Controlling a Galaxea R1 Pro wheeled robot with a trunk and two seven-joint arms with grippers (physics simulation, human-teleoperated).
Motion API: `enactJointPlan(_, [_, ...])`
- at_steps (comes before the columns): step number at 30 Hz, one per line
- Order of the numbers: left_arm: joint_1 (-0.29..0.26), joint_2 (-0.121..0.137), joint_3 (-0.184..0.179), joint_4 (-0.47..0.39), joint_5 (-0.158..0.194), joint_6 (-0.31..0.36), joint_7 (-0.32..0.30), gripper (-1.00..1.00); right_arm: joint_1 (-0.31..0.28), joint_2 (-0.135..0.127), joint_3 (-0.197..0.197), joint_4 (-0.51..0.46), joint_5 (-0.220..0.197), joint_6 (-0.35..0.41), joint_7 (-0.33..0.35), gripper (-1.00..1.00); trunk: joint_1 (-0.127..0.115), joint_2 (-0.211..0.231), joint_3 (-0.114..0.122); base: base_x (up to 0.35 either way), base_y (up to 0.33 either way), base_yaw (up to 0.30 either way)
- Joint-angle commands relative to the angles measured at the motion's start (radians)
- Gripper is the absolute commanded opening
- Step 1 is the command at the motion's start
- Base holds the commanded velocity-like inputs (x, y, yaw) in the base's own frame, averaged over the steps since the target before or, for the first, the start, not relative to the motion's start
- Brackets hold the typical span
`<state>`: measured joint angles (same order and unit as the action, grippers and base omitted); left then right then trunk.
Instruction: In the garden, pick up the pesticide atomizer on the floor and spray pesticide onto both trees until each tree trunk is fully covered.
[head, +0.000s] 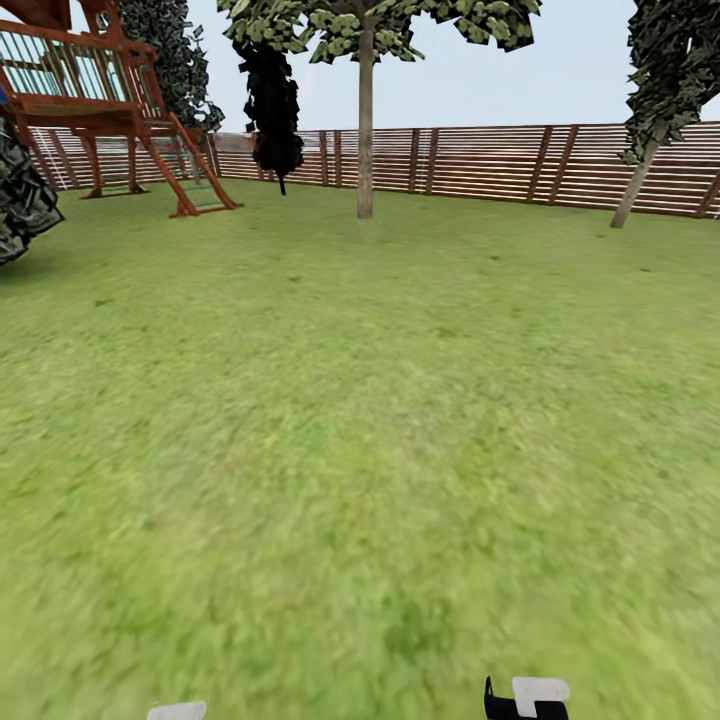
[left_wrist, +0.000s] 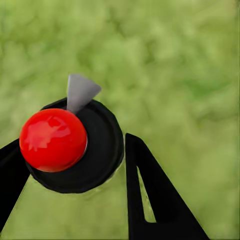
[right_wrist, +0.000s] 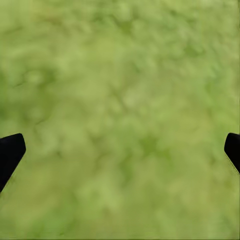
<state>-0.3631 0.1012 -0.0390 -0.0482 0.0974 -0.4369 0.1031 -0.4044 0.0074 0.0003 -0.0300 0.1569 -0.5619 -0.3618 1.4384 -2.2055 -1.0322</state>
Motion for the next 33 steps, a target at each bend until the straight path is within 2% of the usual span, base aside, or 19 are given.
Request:
enactJointPlan(1, [0.0,0.0,-0.005,0.001,0.01,-0.003,0.0,-1.0,-0.001,0.0,0.0,0.001,0.01,0.0,-0.009,1.0,0.0,0.0,-0.001,0.338,0.0,0.0])
enactJointPlan(33, [0.0,0.0,-0.005,0.001,0.01,-0.003,0.0,-1.0,-0.001,-0.004,-0.002,0.001,0.009,0.0,-0.009,1.0,0.0,0.0,-0.001,0.338,0.0,0.0])
